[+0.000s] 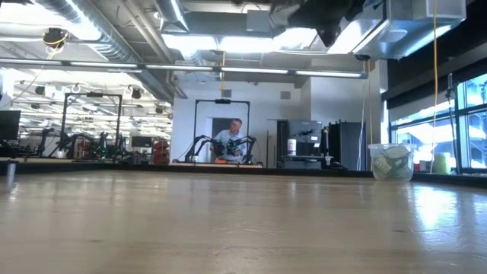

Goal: Pick and place Stevia / Truvia into bins
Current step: Put the green stevia packet into the transparent container

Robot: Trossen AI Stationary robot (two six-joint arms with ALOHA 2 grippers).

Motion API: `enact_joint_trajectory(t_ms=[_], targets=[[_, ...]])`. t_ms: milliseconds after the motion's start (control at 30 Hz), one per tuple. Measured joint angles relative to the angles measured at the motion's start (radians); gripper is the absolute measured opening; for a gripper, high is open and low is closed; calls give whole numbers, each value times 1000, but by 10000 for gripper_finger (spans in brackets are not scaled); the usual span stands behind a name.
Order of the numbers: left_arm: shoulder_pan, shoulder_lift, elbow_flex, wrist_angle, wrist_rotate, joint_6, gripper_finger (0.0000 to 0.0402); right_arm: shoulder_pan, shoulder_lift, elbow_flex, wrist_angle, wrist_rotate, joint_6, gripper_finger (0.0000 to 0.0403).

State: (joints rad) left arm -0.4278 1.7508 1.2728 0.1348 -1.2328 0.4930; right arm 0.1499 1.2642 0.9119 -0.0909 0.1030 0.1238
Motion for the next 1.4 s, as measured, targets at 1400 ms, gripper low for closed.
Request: enact_joint_trajectory(t_ms=[1400], targets=[[222, -701, -447, -425, 663, -718, 90, -924, -125, -147, -721, 224, 80, 9]])
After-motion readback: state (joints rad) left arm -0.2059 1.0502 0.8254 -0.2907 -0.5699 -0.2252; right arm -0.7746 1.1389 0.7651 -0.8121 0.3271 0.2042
